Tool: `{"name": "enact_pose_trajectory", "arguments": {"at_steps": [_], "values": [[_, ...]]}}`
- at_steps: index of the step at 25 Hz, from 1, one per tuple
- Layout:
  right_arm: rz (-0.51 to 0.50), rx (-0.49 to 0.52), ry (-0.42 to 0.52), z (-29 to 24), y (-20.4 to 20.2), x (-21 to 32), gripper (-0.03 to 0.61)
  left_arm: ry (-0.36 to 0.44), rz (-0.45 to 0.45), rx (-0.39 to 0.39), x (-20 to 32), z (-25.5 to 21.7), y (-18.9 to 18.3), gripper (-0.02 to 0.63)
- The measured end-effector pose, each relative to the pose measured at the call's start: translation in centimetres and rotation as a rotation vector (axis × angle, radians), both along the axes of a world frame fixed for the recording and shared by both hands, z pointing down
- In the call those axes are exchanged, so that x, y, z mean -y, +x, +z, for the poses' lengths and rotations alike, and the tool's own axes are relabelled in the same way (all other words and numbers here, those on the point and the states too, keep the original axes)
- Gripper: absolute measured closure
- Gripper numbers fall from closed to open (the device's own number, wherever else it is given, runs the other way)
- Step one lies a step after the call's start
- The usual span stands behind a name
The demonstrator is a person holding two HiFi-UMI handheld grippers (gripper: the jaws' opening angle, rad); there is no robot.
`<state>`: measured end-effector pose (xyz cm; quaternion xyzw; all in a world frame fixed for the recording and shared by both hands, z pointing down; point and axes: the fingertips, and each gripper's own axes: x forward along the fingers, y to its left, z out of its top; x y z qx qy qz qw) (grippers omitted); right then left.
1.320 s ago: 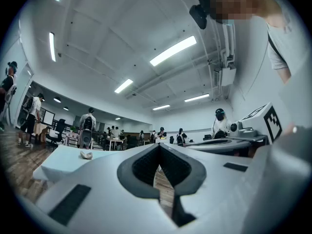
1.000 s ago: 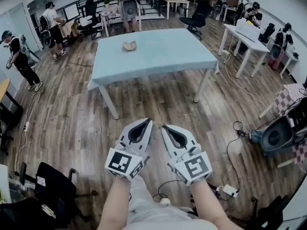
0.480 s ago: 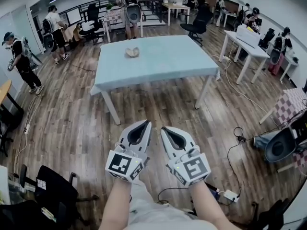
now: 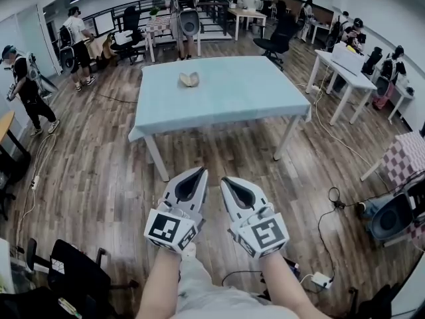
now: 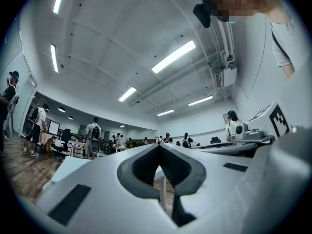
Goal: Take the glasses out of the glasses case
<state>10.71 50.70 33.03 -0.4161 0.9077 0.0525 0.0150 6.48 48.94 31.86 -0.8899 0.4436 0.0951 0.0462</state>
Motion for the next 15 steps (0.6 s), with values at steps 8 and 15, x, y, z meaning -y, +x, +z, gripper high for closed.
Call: {"name": "enact_pose_trajectory", "arguments": {"at_steps": [8,15], "values": [[0.004,-0.010,-0.016,0.4,-2.5,5.0,0.572,0.004,0.005,0.008,4.7,-0.1,-2.4,0.606],[0.002,-0.030,-0.019,0.6,-5.5,9.1,0.572,0.010,0.026,0.014,8.8,0.0,-4.7,0.606]]}}
